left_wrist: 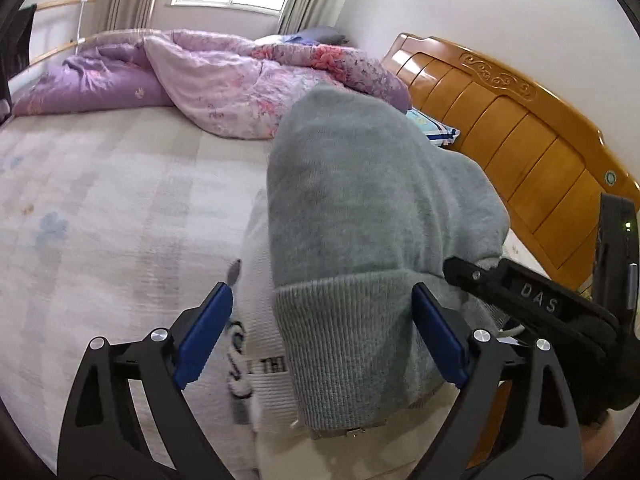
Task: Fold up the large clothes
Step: 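Open both tools and release the grey hoodie on the pile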
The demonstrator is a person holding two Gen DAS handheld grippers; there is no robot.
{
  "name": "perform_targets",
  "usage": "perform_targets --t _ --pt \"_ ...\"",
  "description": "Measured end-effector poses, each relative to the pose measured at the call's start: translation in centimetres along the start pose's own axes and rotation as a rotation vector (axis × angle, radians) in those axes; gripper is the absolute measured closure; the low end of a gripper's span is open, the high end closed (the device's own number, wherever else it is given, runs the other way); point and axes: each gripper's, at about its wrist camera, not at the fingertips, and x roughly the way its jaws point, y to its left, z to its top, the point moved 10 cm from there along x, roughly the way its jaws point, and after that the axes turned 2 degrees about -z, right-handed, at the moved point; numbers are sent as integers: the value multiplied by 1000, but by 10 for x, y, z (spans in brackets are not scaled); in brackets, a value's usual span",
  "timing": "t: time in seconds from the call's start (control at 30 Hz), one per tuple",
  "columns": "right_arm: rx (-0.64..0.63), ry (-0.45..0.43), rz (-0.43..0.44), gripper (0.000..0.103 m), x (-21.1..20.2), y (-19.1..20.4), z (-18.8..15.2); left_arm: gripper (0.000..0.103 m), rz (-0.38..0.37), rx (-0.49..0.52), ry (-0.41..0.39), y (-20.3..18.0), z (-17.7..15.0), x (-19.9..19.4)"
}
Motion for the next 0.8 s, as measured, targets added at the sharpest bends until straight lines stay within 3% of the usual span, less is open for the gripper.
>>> perform_targets --t 0.13,0.27,0.53,0.67,0.8 --pt "32 -6 -5 38 -12 -3 -13 12 -21 -41 -15 12 4 -16" --pt "31 -21 -15 38 -19 -4 -15 12 11 -34 -22 23 6 -23" --pt "-9 -15 -128 35 -30 1 -30 11 50 -40 40 52 5 -27" --pt "-81 -44 -259 21 -47 8 -43 11 67 -74 87 69 1 -27" --pt "-91 -46 -191 21 -49 30 -50 11 96 -55 121 81 -4 -29"
